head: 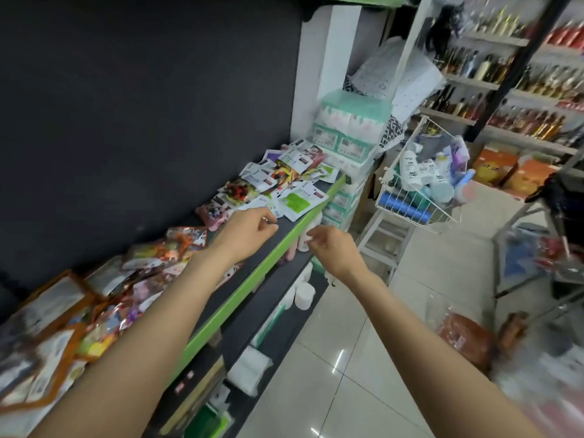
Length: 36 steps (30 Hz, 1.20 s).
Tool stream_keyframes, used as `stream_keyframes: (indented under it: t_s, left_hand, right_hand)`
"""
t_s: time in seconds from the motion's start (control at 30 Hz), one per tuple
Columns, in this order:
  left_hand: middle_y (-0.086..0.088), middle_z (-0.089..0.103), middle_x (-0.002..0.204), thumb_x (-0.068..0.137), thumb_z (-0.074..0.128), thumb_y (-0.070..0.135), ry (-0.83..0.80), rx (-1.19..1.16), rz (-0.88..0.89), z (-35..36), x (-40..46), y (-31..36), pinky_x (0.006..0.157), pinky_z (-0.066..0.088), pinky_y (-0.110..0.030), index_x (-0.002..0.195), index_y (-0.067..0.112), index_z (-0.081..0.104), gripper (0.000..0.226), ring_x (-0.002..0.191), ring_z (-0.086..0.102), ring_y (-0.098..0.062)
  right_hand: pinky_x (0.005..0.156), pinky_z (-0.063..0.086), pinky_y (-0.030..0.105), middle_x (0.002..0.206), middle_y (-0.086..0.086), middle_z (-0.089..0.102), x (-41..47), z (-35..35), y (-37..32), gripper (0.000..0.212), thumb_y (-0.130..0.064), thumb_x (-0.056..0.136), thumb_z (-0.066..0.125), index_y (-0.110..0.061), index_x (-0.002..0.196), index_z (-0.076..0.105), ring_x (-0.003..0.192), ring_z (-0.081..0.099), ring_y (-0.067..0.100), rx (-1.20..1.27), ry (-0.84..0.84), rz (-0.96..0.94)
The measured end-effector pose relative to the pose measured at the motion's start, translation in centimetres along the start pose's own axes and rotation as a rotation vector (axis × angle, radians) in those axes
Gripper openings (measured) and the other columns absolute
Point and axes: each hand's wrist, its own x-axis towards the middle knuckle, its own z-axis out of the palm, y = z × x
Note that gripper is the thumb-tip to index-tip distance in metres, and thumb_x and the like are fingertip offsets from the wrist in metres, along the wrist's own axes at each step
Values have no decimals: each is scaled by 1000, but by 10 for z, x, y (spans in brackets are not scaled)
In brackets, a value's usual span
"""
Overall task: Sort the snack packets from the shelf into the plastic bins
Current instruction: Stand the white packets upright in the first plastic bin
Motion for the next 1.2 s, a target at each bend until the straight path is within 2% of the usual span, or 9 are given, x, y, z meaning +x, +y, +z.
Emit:
stream_keyframes:
  t_s: [0.2, 0.33, 0.47, 0.53, 0.7, 0.77, 0.93, 1.07, 1.2]
  left_hand:
    - [10, 57, 75, 94, 55, 26, 39, 6, -43, 21, 102, 5, 55, 38, -20, 107, 17, 63, 18, 68, 55, -8]
    - [7, 59, 79, 93, 54, 25, 60, -10, -102, 43, 181, 11, 52, 34, -20, 110, 19, 63, 20, 62, 51, -5]
    - [-2, 67, 98, 94, 54, 26, 109, -36, -188, 58, 250, 24, 73, 46, -27, 110, 18, 63, 20, 84, 61, -15]
    - [1, 66, 95, 94, 52, 25, 112, -29, -223, 65, 281, 28, 80, 50, -32, 108, 20, 63, 18, 87, 62, -16]
    - [7, 63, 83, 94, 49, 21, 174, -9, -281, 78, 341, 23, 57, 42, -22, 110, 22, 63, 21, 65, 58, -3]
    - [5, 66, 89, 94, 50, 21, 186, 2, -311, 81, 361, 16, 64, 45, -25, 111, 22, 62, 22, 76, 62, -12]
    - [-3, 65, 117, 99, 39, 13, 180, 23, -344, 87, 404, -8, 75, 41, -23, 119, 15, 60, 29, 97, 62, -22]
    - [-4, 55, 132, 99, 42, 17, 105, -2, -387, 96, 439, -39, 97, 41, -27, 127, 17, 54, 30, 118, 52, -20]
    - [-3, 29, 152, 87, 65, 33, -60, 51, -418, 107, 461, -57, 110, 27, -29, 147, 21, 27, 72, 138, 29, -19]
  right_hand:
    - [89, 48, 32, 119, 10, 63, 109, -23, 49, 30, -21, 94, 50, -12, 121, 60, 107, 60, 24, -13, -27, -44]
    - [90, 48, 33, 119, 9, 65, 191, -43, 83, 30, -18, 95, 49, -9, 121, 62, 107, 61, 25, -31, -53, -104]
    - [85, 49, 38, 111, 16, 67, 270, -64, 111, 26, -11, 92, 47, 0, 108, 64, 102, 61, 32, -66, -122, -161]
    - [83, 46, 30, 114, 15, 66, 308, -75, 121, 27, -10, 93, 47, -1, 112, 64, 103, 60, 30, -86, -150, -193]
    - [77, 45, 28, 109, 1, 66, 386, -87, 136, 28, -12, 94, 47, -16, 111, 69, 92, 62, 24, -86, -167, -290]
    - [74, 44, 27, 103, -5, 64, 413, -83, 139, 29, -12, 94, 47, -19, 107, 71, 85, 61, 20, -64, -174, -318]
    - [77, 53, 44, 102, 16, 68, 465, -66, 137, 23, -9, 93, 46, -3, 105, 65, 86, 64, 33, -65, -173, -304]
    - [70, 50, 36, 97, 13, 64, 498, -46, 141, 19, -10, 94, 45, -7, 101, 62, 81, 60, 30, -54, -171, -303]
    - [95, 44, 36, 135, 9, 44, 527, -32, 154, 37, -21, 95, 52, -18, 132, 51, 116, 52, 29, -82, -200, -269]
